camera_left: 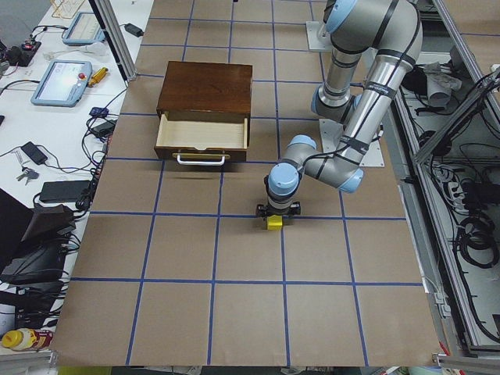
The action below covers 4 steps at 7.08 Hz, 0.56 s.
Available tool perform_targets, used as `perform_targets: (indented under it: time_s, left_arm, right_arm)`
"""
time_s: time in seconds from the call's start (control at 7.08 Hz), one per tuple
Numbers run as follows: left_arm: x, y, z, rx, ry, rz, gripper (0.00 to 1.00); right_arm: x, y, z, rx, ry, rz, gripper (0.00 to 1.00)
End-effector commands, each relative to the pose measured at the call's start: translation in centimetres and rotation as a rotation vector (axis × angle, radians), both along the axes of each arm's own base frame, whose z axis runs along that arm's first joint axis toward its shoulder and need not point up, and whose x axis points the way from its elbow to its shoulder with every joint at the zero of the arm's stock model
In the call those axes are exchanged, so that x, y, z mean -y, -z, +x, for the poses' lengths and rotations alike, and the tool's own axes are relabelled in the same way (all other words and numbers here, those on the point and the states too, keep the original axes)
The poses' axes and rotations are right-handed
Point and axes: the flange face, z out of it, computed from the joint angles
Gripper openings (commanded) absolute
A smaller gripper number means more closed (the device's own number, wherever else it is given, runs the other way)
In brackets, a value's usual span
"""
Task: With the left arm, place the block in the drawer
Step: 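Close the left gripper on the yellow block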
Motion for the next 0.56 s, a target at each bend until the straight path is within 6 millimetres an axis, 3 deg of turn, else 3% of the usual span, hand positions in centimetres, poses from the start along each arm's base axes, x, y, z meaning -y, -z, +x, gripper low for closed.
perform_targets:
  time_s: [0.0, 0.42]
  left_arm:
    - [0.1, 1.4, 0.2, -0.01, 0.033, 0.001, 1.0]
    - [-0.1, 3.5, -0.1, 0.015, 0.033, -0.012, 1.0]
  right_arm:
    - [0.0, 0.0, 0.0, 0.0, 0.0, 0.0, 1.0]
    - [0.0, 0.0, 0.0, 0.0, -0.001, 0.0, 1.0]
